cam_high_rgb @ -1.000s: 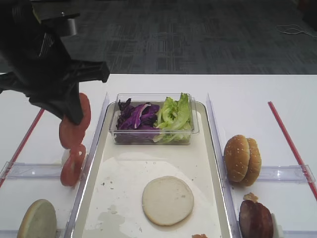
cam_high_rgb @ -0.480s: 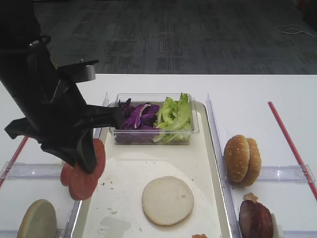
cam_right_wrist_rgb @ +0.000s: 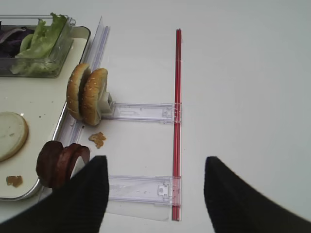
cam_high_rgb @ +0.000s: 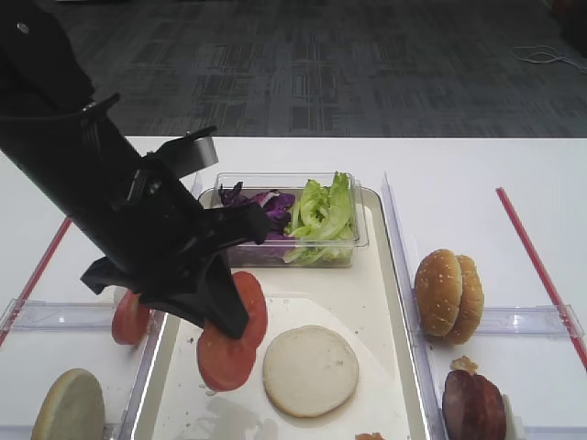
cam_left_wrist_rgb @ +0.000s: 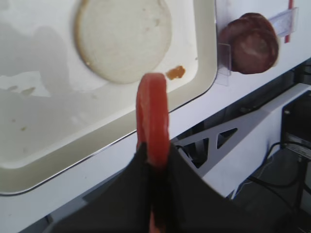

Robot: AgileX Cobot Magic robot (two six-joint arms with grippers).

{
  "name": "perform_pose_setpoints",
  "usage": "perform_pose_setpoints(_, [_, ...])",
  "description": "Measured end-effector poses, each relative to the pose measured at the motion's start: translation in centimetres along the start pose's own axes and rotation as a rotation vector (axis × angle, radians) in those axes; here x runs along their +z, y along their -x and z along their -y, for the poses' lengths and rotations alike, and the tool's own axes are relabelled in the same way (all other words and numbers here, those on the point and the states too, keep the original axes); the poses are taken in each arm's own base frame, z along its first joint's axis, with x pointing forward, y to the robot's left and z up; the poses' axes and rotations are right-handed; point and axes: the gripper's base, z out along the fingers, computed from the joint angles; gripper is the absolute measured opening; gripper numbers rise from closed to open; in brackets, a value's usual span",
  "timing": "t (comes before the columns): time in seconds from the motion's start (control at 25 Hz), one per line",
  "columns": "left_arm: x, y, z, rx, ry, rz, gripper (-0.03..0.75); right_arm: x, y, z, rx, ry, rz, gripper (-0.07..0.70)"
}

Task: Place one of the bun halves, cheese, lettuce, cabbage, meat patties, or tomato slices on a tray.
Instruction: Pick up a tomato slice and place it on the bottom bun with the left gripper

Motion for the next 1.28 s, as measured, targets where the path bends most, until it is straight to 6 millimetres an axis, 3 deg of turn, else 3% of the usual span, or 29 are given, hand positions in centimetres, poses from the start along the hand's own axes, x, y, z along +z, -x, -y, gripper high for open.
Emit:
perform_pose_setpoints(0.36, [2.6,1.7,0.4,0.045,-0.201,-0.012,0.008,0.0,0.0,0.0,0.0,0.0,0.0,0.45])
perform_pose_setpoints(1.0, [8.7,4.2,-2.0,0.018,-0.334,-0.065,0.008,0.0,0.0,0.0,0.0,0.0,0.0,0.45])
perform_pose_setpoints(1.28, [10.2,4.6,-2.7,0.016,-0.359,-0.07,0.008,0.0,0.0,0.0,0.0,0.0,0.0,0.45])
